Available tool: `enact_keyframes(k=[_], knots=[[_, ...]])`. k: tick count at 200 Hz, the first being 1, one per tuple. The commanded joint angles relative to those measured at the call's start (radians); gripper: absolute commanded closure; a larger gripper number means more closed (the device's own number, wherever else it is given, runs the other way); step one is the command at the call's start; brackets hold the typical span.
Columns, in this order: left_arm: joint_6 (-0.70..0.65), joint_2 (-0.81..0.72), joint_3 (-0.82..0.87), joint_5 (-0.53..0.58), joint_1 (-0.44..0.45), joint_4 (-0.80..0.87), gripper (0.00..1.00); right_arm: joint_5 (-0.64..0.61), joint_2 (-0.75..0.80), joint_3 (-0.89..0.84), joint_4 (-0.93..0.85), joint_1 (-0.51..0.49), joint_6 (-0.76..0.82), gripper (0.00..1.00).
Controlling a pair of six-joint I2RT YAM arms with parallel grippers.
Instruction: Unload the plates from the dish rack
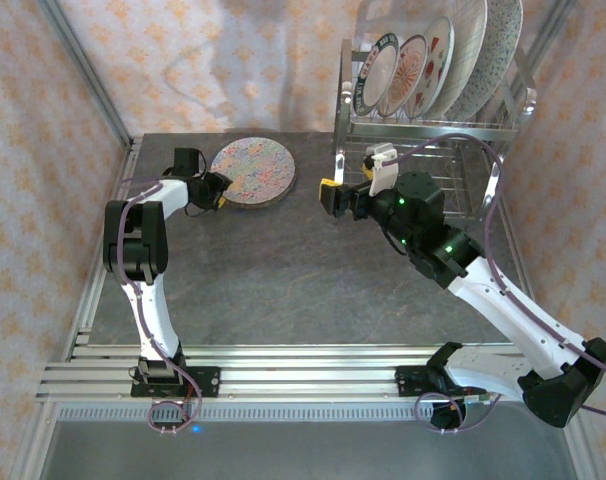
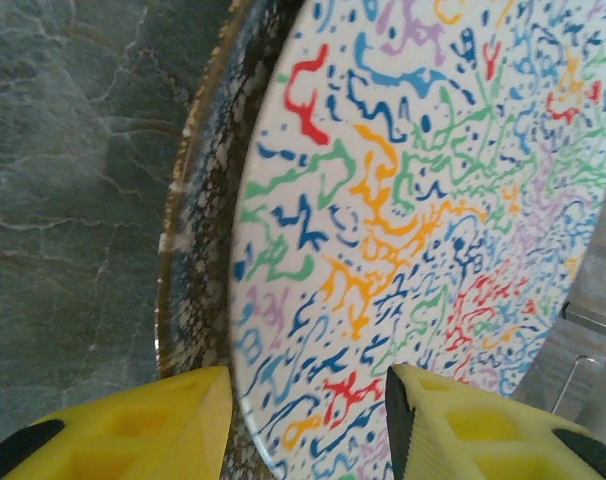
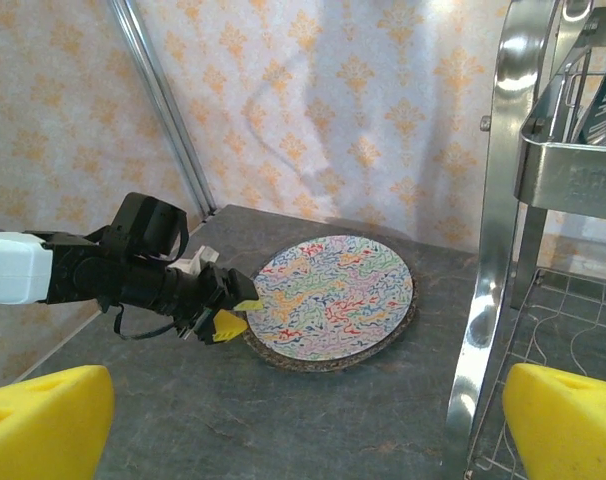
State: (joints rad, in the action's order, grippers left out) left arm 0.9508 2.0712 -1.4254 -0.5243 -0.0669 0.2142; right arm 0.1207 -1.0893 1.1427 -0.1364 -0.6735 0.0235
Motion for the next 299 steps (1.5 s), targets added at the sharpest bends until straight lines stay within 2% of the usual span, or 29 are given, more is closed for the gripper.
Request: enact_keyframes(k=[1, 21, 39, 48, 75, 87, 97, 114, 143, 157, 171, 198, 228, 269, 299], knots=[[-0.033, 0.007, -0.026, 0.042, 0.001, 0.118, 0.52, -0.045, 0.001, 0.04, -0.004, -0.005, -0.014, 0.01], [-0.036, 0.003, -0.027, 0.051, 0.001, 0.128, 0.52, -0.072, 0.007, 0.051, -0.016, -0.005, -0.012, 0.01], [-0.038, -0.008, -0.03, 0.057, 0.002, 0.138, 0.52, -0.156, 0.015, 0.086, -0.052, -0.005, -0.015, 0.01], [-0.037, -0.018, -0.03, 0.064, 0.002, 0.147, 0.52, -0.223, 0.019, 0.113, -0.081, -0.005, -0.008, 0.01], [-0.038, -0.092, -0.024, 0.084, 0.01, 0.182, 0.51, -0.575, 0.006, 0.274, -0.259, 0.008, -0.03, 0.02], [-0.034, -0.151, -0.021, 0.094, 0.027, 0.199, 0.5, -0.695, -0.026, 0.395, -0.406, 0.051, -0.076, 0.05], [-0.038, -0.218, -0.027, 0.11, 0.06, 0.213, 0.5, -0.729, -0.05, 0.486, -0.503, 0.112, -0.118, 0.09], [-0.044, -0.321, -0.041, 0.15, 0.138, 0.235, 0.49, -0.674, -0.083, 0.59, -0.588, 0.256, -0.162, 0.13], [-0.02, -0.478, -0.053, 0.247, 0.327, 0.216, 0.48, -0.515, -0.153, 0.697, -0.598, 0.46, -0.181, 0.13], [-0.018, -0.558, -0.03, 0.288, 0.426, 0.134, 0.45, -0.441, -0.196, 0.748, -0.593, 0.538, -0.183, 0.13], [-0.023, -0.627, 0.013, 0.299, 0.512, 0.014, 0.43, -0.313, -0.238, 0.787, -0.576, 0.616, -0.174, 0.13], [-0.057, -0.726, 0.054, 0.298, 0.628, -0.177, 0.42, -0.133, -0.338, 0.887, -0.586, 0.716, -0.166, 0.14], [-0.217, -0.812, 0.047, 0.372, 0.755, -0.301, 0.31, -0.014, -0.435, 0.975, -0.605, 0.777, -0.17, 0.16], [-0.317, -0.816, -0.019, 0.373, 0.835, -0.318, 0.3, 0.037, -0.512, 1.021, -0.597, 0.8, -0.171, 0.22], [-0.382, -0.812, -0.049, 0.413, 0.886, -0.312, 0.29, 0.074, -0.588, 1.103, -0.613, 0.804, -0.162, 0.36]])
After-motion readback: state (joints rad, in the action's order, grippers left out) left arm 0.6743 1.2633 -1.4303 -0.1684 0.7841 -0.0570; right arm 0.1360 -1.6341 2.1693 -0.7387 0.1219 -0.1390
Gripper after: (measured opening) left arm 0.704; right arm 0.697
